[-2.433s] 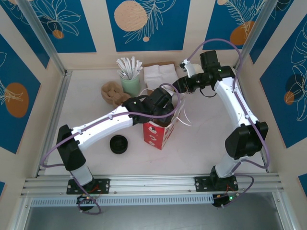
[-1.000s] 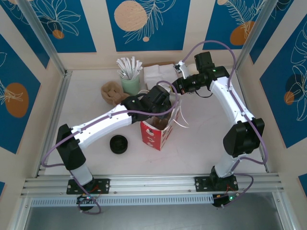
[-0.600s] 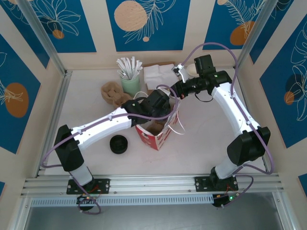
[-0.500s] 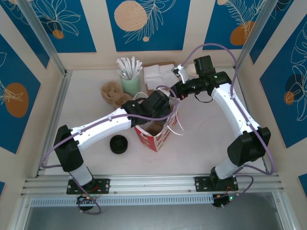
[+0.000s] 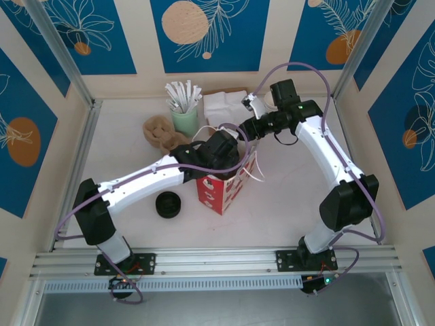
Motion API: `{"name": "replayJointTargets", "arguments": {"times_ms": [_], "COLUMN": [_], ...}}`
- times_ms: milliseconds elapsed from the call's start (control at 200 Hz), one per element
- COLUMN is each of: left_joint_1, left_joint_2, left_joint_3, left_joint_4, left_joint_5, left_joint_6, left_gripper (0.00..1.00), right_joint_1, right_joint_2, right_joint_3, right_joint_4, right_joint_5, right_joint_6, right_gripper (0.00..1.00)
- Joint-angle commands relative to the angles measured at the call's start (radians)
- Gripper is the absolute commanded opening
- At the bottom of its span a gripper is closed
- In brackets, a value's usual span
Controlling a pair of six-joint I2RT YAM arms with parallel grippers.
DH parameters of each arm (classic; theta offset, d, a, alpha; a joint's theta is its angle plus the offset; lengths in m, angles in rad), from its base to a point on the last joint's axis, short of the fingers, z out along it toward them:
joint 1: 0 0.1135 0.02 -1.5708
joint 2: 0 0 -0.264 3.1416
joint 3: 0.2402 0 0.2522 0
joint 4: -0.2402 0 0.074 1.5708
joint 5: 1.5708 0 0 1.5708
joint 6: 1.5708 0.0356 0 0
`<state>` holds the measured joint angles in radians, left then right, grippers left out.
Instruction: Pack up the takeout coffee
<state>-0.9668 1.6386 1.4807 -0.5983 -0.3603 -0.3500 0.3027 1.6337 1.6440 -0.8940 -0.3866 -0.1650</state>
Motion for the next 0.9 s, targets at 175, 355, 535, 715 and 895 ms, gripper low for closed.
{"name": "replayJointTargets", "arguments": {"times_ms": [175,355,535,715,895], "left_joint_1": [0.017,0.02,0.023,0.025,0.027], "left_joint_2": [-0.057,-0.056,-0.051,-0.053,-0.049], "left_joint_3": [-0.005,0.0,0.003,0.006,0.006], "left_joint_4": [-0.04,-0.04,-0.038,-0.038,-0.034], "left_joint_5": [-0.019,-0.017,-0.011,-0.008,-0.011], "left_joint_6": [-0.012,-0.008,-0.008,-0.004,-0.006], "left_gripper": [0.59,0.59,0.59,0.59,0.59], "right_joint_1": [0.004,-0.004,-0.022,-0.021,-0.023], "right_joint_2": [0.021,0.022,0.028,0.041,0.06], "right_joint_3": [0.138,0.177,0.133,0.098,0.067], "right_joint_4": [-0.05,-0.066,-0.074,-0.072,-0.058], "right_joint_5": [0.055,0.072,0.109,0.126,0.126], "right_joint_6": [-0.043,-0.059,-0.079,-0.08,-0.07], "right_gripper": [0.59,0.6,0.68,0.74,0.74]}}
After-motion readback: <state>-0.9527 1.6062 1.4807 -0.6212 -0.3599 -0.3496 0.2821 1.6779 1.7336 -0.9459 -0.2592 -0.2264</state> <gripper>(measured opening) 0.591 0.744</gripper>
